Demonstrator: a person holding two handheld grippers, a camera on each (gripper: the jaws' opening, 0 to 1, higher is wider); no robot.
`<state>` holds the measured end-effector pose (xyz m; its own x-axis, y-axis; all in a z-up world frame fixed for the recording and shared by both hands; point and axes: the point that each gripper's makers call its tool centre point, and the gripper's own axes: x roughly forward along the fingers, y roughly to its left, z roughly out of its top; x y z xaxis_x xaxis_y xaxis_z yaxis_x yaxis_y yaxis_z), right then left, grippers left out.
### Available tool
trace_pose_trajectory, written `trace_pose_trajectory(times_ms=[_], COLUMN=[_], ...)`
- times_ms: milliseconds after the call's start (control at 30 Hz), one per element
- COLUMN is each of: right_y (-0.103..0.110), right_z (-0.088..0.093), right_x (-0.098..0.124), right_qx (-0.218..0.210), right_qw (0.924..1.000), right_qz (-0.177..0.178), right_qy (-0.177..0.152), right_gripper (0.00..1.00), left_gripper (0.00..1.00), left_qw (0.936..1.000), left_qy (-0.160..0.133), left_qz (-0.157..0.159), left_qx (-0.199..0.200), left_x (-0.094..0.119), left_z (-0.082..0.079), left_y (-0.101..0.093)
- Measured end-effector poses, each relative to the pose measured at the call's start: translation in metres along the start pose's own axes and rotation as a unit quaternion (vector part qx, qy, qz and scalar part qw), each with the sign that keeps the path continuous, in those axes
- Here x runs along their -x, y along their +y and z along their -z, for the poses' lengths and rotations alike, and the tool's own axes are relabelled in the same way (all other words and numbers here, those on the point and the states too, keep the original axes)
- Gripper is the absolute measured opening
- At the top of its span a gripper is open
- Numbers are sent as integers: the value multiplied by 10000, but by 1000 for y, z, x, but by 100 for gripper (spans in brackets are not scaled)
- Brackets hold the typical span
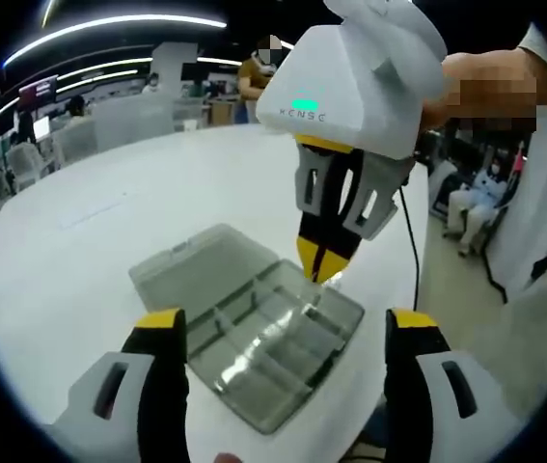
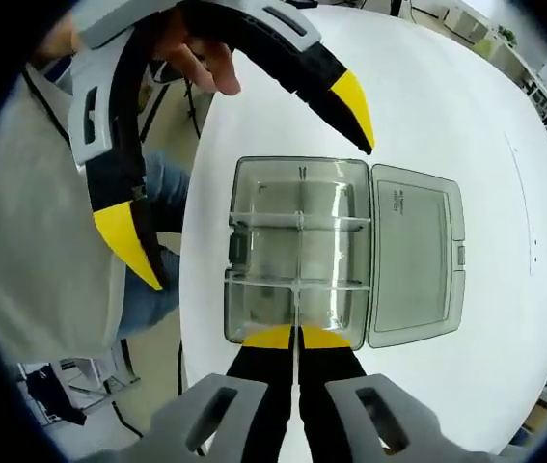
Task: Insert the divider into the dual guide fixture by aligning both edges with the guide slots and pushing it downward to the bottom, including one-sided entry, uneven engagement, binding, and posture correction.
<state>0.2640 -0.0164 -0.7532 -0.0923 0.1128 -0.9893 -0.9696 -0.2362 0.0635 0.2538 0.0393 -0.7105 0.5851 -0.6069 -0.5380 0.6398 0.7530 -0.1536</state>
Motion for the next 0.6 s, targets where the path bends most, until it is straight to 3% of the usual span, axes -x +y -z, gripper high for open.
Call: trace_pose_trajectory(times_ms=[600], right_y=[-2], right_z=[2], right_x=[-17], right_qx=[-84], right_qw=[9999], right_qz=[-71], right_qy=[-46], right_gripper=[0], left_gripper=[82], left_qw=[10000], left_qy=[-18], left_qz=[-40], left_qx=[53], left_x=[3], left_z=[0], left_y=[0])
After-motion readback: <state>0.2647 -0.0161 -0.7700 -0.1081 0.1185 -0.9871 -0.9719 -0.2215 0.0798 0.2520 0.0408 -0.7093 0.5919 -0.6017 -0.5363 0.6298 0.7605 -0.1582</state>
